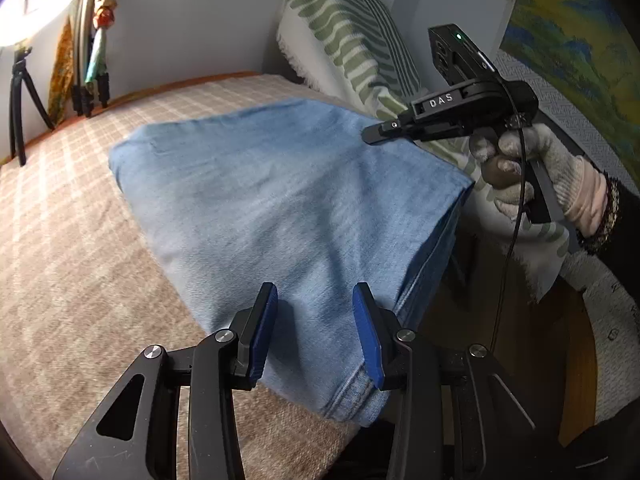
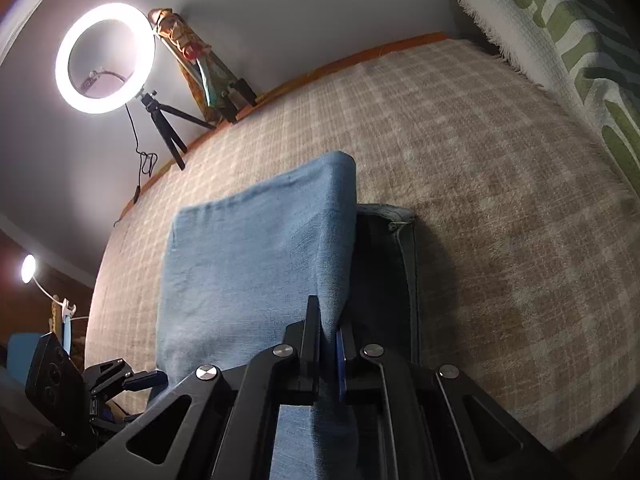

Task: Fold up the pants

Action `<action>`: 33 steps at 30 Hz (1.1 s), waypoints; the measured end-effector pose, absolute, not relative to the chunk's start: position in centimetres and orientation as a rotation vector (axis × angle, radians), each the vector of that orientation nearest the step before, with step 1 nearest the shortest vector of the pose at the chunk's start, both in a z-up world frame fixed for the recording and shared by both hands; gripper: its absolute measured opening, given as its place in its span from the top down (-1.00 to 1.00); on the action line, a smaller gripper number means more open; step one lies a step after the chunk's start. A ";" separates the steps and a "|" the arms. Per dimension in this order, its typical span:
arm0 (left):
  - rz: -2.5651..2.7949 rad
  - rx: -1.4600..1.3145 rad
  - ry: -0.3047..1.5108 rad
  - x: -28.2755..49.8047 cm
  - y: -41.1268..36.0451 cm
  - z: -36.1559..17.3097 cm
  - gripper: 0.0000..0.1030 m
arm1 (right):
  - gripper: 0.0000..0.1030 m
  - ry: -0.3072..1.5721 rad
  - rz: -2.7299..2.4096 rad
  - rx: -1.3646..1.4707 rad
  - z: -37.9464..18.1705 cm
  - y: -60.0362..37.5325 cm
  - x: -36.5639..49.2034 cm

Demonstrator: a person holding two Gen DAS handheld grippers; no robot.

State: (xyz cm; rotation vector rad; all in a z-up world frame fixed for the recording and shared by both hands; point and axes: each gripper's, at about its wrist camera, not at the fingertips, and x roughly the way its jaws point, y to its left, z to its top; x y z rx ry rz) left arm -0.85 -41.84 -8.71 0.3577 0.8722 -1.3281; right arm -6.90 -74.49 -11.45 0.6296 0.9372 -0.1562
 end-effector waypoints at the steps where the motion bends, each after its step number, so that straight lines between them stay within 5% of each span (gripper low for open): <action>1: -1.328 0.364 0.876 -0.9 -41.9 -8.9 0.28 | 0.88 0.949 -0.161 0.607 -11.7 -74.4 -6.8; 8: -1.329 0.332 0.907 -0.2 -41.0 -8.1 0.28 | 0.37 0.994 -0.278 0.424 -10.1 -73.2 -8.7; 14: -1.367 0.346 0.852 -1.4 -40.2 -7.3 0.28 | 0.34 0.892 -0.192 0.326 -6.8 -68.8 -11.5; 29: -1.447 0.438 0.840 -3.1 -39.8 -8.9 0.23 | 0.33 1.009 -0.125 0.344 -11.6 -66.4 -13.7; 33: -1.392 0.340 0.851 0.5 -39.2 -6.9 0.20 | -0.04 0.912 -0.128 0.424 -9.7 -68.5 -13.6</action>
